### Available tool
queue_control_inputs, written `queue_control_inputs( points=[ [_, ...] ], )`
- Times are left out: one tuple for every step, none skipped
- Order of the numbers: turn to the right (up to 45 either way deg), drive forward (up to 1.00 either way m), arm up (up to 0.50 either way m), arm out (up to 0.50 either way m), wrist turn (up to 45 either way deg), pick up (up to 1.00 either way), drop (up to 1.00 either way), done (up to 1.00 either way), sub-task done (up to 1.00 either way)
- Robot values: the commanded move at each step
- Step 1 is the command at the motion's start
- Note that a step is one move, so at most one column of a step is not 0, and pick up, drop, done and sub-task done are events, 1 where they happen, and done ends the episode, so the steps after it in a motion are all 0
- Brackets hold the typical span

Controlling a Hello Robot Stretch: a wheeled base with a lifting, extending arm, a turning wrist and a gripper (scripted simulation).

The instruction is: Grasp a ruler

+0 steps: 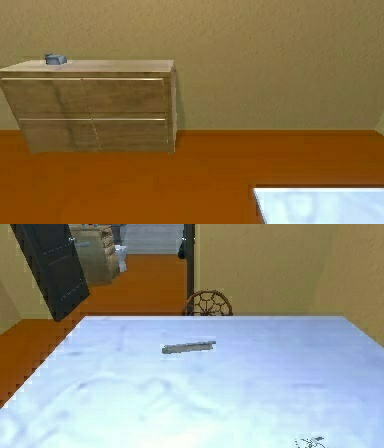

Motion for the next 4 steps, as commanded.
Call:
queue_control_inputs(
  points=[
    [0.0, 0.0, 0.5, 0.0, 0.0, 0.0, 0.0, 0.0, 0.0],
    [0.0, 0.0, 0.36, 0.0, 0.0, 0.0, 0.0, 0.0, 0.0],
    [0.0, 0.0, 0.0, 0.5, 0.0, 0.0, 0.0, 0.0, 0.0],
    [0.0, 0.0, 0.0, 0.0, 45.0, 0.0, 0.0, 0.0, 0.0]
  ],
)
